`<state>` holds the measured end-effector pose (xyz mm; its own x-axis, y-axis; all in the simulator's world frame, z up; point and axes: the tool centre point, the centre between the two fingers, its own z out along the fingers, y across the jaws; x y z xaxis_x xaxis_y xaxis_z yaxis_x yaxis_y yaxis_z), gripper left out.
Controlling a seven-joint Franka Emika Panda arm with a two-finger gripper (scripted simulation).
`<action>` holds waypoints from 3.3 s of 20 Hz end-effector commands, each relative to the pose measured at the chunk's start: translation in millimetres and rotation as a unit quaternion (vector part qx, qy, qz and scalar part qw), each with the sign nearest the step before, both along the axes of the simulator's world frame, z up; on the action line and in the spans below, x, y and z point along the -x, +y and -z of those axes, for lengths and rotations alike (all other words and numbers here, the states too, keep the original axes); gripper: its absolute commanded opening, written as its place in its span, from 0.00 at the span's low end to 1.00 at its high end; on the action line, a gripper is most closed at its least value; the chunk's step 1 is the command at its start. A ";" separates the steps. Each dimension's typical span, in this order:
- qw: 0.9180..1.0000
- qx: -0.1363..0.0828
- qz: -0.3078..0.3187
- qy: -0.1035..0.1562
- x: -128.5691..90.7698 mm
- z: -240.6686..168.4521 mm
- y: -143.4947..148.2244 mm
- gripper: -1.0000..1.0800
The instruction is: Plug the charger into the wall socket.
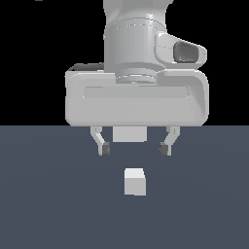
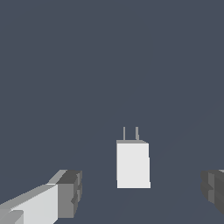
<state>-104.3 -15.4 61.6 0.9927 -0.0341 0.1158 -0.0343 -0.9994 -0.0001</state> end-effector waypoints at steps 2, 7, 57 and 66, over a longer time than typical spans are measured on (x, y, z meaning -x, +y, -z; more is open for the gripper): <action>1.000 0.000 0.000 0.000 -0.3 -0.2 0.0 0.96; 1.000 0.000 0.000 0.000 -0.1 6.3 0.0 0.96; 0.997 0.000 -0.078 0.000 -81.9 -28.6 -12.0 0.00; 0.996 0.000 -0.089 0.000 -93.9 -38.6 -11.8 0.00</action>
